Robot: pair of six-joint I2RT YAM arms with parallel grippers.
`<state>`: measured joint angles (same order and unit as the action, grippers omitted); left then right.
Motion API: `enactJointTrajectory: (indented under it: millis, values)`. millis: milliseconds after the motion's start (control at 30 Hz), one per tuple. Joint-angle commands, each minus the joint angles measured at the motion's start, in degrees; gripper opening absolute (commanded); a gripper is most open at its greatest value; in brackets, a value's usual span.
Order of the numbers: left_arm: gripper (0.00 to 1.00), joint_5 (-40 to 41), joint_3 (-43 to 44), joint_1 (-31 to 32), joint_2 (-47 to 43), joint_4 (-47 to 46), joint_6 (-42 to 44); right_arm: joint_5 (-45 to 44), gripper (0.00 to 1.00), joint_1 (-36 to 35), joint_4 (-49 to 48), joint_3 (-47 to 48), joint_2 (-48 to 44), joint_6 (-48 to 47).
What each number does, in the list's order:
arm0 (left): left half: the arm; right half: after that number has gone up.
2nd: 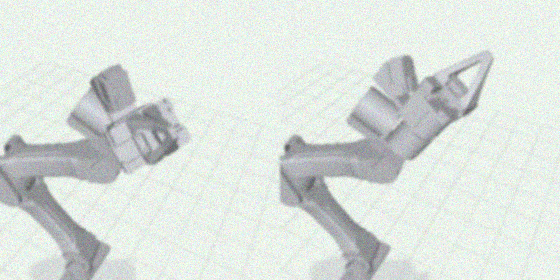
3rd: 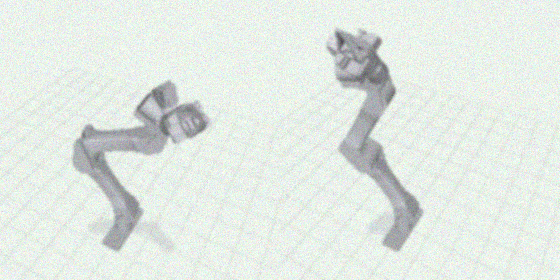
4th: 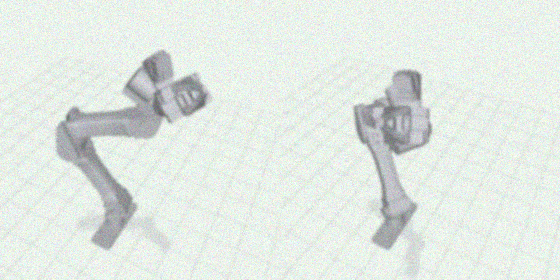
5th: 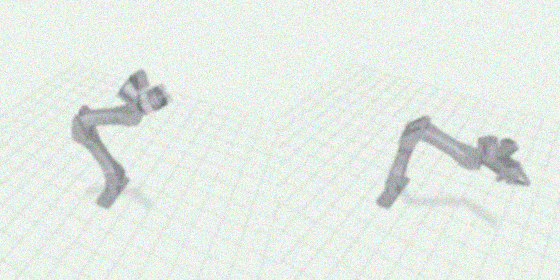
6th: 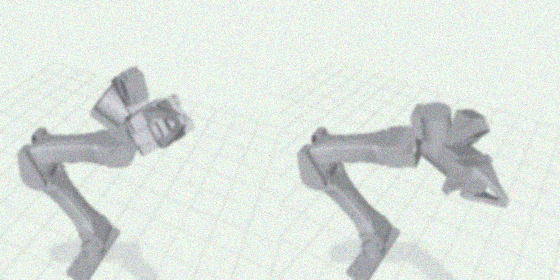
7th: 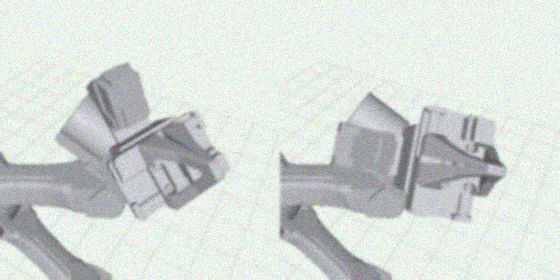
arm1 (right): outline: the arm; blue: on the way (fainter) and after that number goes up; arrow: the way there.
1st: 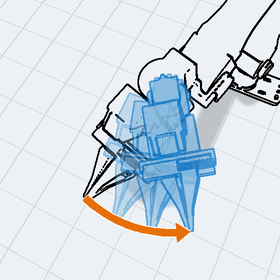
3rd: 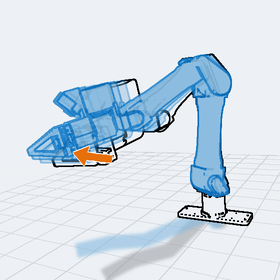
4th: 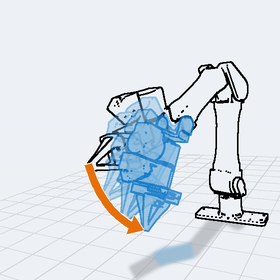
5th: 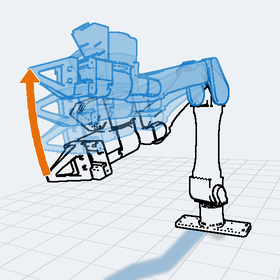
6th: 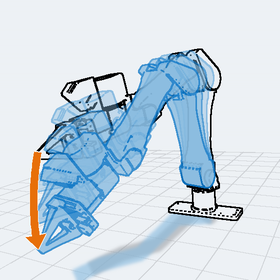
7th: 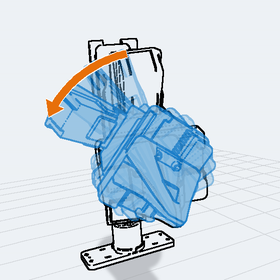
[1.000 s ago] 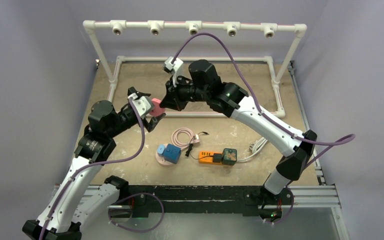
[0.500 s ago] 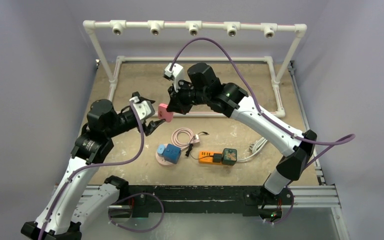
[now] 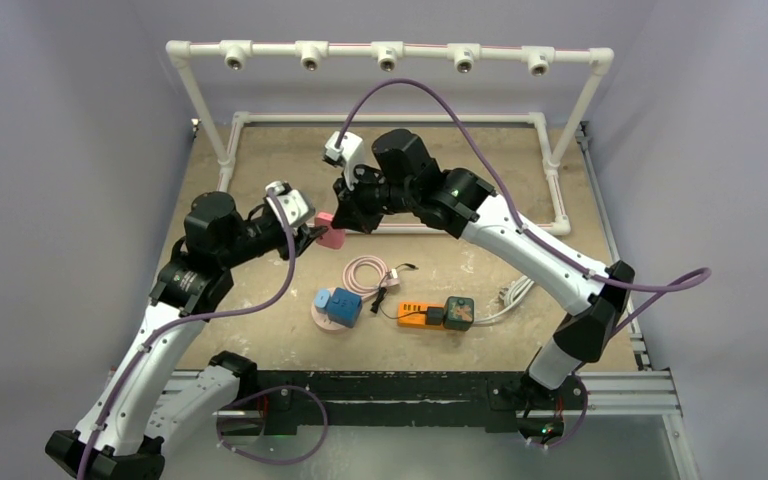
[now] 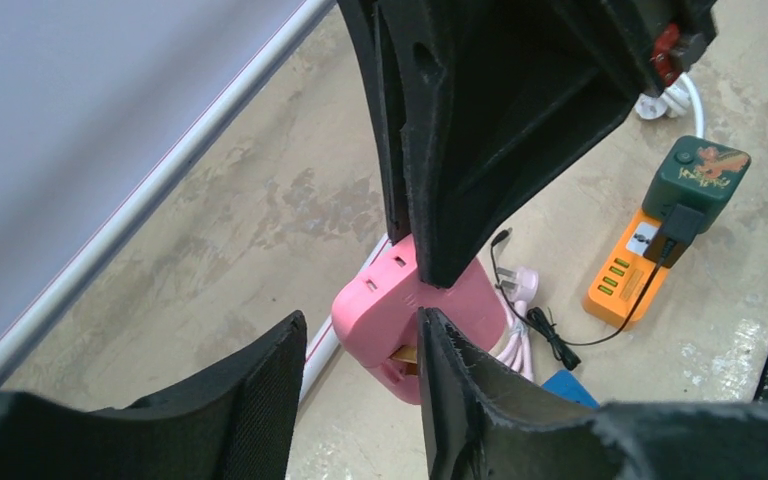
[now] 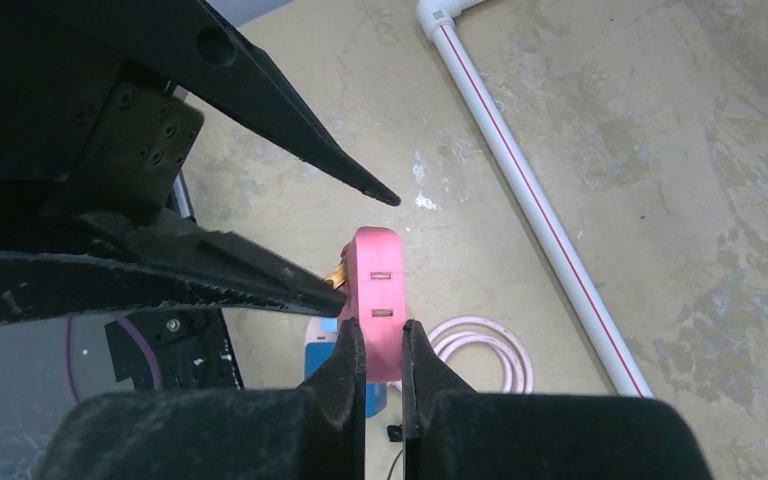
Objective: Insert the plug
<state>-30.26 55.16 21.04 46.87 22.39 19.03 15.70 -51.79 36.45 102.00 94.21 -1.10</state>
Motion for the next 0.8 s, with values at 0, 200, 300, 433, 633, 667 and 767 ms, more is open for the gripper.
enactJointTrajectory:
  millis: [0,200,300,433,633,667,767]
  values:
    - [0.35,1.05,1.66,-0.03,-0.14,1.03,0.55,0.04,0.0,-0.59,-0.56,2.33,-3.42,-0.84]
    - [0.2,-1.48,2.59,-0.03,0.65,4.42,2.81,-0.71,0.0,-0.59,0.4,1.91,-4.69,-1.22]
    - [0.17,-2.44,2.97,-0.03,0.85,5.39,3.79,-0.92,0.0,-0.59,0.8,1.33,-5.49,-1.76]
    - [0.17,-3.68,4.22,-0.03,1.47,6.24,3.73,-1.46,0.0,-0.59,1.25,0.42,-6.47,-2.4]
    - [0.46,-7.01,6.3,-0.03,2.56,2.06,-5.67,-2.09,0.0,-0.66,1.1,0.97,-5.22,-2.43]
    - [0.51,-7.58,6.62,-0.03,2.79,1.1,-7.26,-2.23,0.0,-0.68,1.13,1.28,-4.93,-2.41]
    - [0.65,-10.08,6.96,-0.03,3.21,-0.13,-10.15,-2.77,0.0,-0.81,1.08,2.28,-4.09,-2.34]
